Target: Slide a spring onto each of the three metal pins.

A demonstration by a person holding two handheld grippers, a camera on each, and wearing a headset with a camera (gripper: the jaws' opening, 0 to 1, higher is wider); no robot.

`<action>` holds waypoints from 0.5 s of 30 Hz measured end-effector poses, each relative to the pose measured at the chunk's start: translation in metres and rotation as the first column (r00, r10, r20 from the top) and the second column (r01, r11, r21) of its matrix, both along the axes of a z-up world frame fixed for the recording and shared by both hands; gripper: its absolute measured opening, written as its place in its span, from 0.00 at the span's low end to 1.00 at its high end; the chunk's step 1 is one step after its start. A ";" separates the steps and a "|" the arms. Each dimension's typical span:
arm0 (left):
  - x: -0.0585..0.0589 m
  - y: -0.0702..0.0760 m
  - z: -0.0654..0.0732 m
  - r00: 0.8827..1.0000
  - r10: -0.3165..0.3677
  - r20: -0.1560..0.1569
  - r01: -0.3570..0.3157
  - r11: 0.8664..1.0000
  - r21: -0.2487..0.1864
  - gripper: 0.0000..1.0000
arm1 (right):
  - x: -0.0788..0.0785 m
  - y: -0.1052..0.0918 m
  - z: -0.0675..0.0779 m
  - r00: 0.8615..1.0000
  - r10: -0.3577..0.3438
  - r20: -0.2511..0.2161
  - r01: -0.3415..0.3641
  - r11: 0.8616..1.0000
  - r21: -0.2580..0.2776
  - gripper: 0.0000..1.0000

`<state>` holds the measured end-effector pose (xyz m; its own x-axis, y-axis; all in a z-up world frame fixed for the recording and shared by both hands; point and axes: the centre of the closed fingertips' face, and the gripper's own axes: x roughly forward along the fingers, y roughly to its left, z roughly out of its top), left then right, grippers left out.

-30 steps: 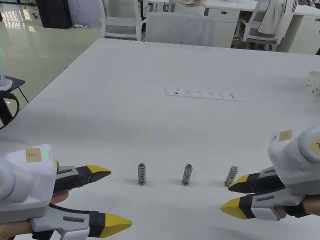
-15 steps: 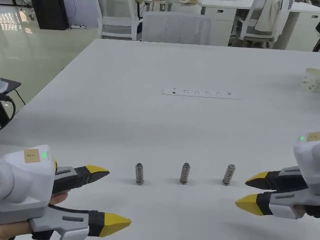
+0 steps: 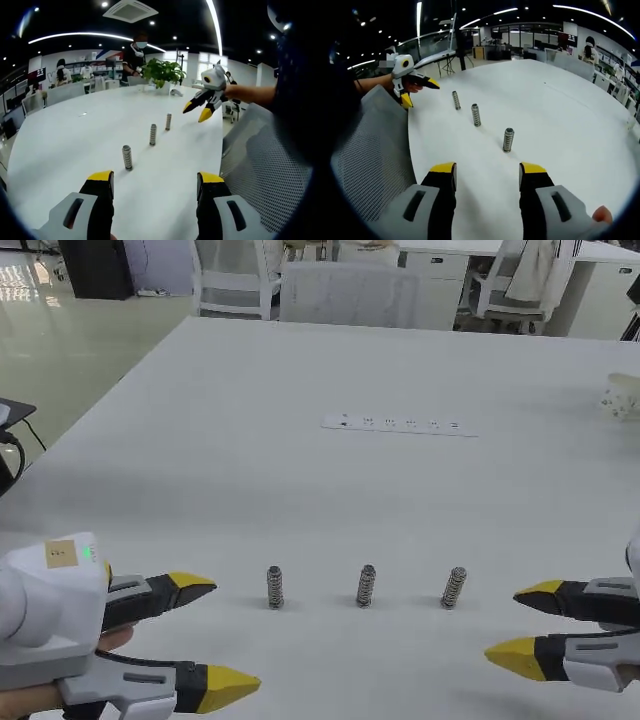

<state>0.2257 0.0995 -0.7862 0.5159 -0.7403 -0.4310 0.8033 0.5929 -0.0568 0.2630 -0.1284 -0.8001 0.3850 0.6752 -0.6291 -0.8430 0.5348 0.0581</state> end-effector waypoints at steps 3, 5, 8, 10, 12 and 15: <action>0.000 0.001 -0.001 1.000 0.002 -0.002 -0.002 1.000 0.001 0.63 | -0.001 -0.003 -0.002 1.000 0.001 0.009 -0.001 1.000 -0.001 0.52; 0.000 0.001 -0.001 1.000 0.003 -0.003 -0.003 1.000 -0.001 0.63 | -0.002 -0.004 -0.003 1.000 0.001 0.012 -0.001 1.000 0.003 0.54; -0.001 0.002 -0.002 1.000 0.004 -0.005 -0.004 1.000 -0.001 0.63 | -0.003 -0.005 -0.001 1.000 0.002 0.027 -0.003 1.000 0.023 0.57; -0.001 0.003 -0.003 1.000 0.004 -0.007 -0.004 1.000 0.001 0.63 | -0.003 -0.005 -0.001 0.999 0.001 0.038 -0.003 0.999 0.032 0.59; 0.000 0.004 -0.004 1.000 0.006 -0.010 -0.006 1.000 0.000 0.63 | -0.003 -0.007 -0.001 0.999 -0.006 0.039 0.004 0.999 0.035 0.62; 0.000 0.004 -0.006 1.000 0.007 -0.012 -0.007 1.000 0.002 0.64 | -0.003 -0.007 0.000 0.999 -0.009 0.048 0.007 0.999 0.042 0.65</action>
